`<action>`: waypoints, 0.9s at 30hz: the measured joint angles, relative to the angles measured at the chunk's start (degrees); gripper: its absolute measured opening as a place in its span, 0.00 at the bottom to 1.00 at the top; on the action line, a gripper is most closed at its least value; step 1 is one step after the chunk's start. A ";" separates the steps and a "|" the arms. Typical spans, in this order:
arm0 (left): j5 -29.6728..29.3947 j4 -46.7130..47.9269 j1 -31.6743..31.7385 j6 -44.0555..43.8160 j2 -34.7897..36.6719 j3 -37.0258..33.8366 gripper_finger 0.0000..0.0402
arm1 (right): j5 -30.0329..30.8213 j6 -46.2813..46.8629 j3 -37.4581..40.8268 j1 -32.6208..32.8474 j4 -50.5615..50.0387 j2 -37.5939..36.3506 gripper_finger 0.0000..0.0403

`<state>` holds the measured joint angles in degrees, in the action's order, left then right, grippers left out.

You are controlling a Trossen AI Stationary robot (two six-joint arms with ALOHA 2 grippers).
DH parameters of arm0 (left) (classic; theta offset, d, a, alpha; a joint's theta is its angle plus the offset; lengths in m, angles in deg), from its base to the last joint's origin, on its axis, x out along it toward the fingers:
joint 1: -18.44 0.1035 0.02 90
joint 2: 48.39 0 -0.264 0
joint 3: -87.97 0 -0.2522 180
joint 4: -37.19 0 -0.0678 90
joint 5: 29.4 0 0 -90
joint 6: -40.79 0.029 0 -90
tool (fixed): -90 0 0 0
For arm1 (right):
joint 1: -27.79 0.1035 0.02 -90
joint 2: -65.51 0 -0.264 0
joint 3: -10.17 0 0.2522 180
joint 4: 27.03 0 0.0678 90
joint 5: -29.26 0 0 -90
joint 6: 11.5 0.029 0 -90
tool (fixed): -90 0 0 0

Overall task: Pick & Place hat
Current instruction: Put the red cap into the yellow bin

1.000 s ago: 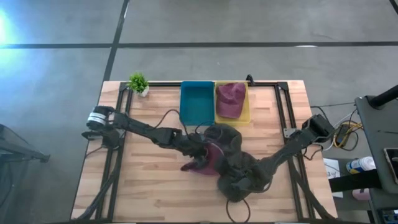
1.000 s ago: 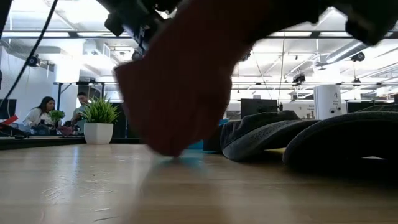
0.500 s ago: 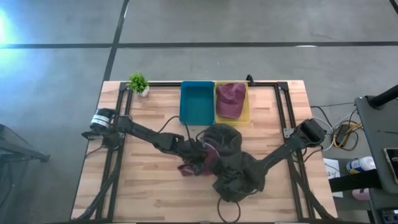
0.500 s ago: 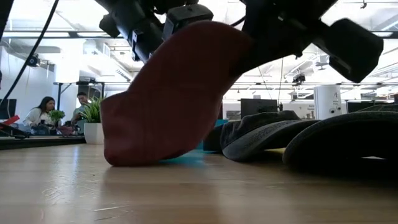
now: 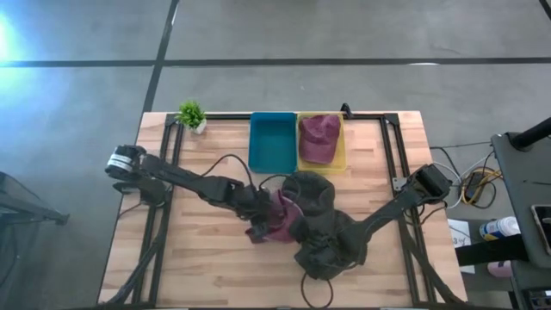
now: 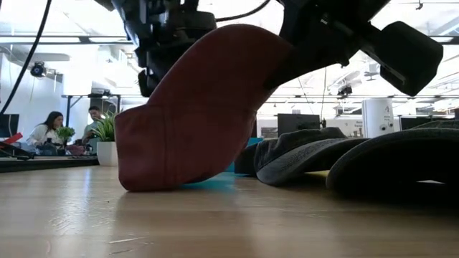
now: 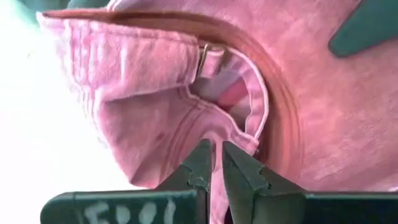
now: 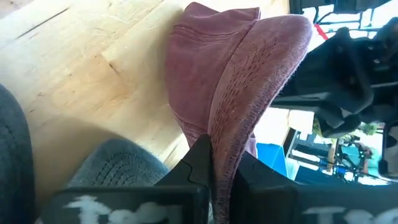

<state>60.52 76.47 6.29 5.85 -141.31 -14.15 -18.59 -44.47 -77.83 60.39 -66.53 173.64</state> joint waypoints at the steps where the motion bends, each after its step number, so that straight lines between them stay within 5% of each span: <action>1: 0.59 -0.08 -0.03 -0.02 0.11 -0.61 0.08 | 0.00 0.00 0.00 -0.02 -0.01 0.00 0.03; 9: 7.56 -8.02 -0.56 -5.62 -1.22 -6.37 0.08 | -0.23 -0.23 0.13 -0.35 -0.02 0.00 0.03; 19: 6.90 -21.80 -2.36 -7.37 -1.25 -7.14 0.08 | -2.04 -0.44 -0.03 -0.44 0.64 2.33 0.03; 27: 6.02 -15.78 -2.35 -5.05 0.70 -7.08 0.08 | -1.64 -0.20 -0.38 -0.42 0.75 2.38 0.03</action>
<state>66.54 60.69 3.94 0.80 -140.61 -21.23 -20.23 -44.67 -78.21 59.97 -65.79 176.03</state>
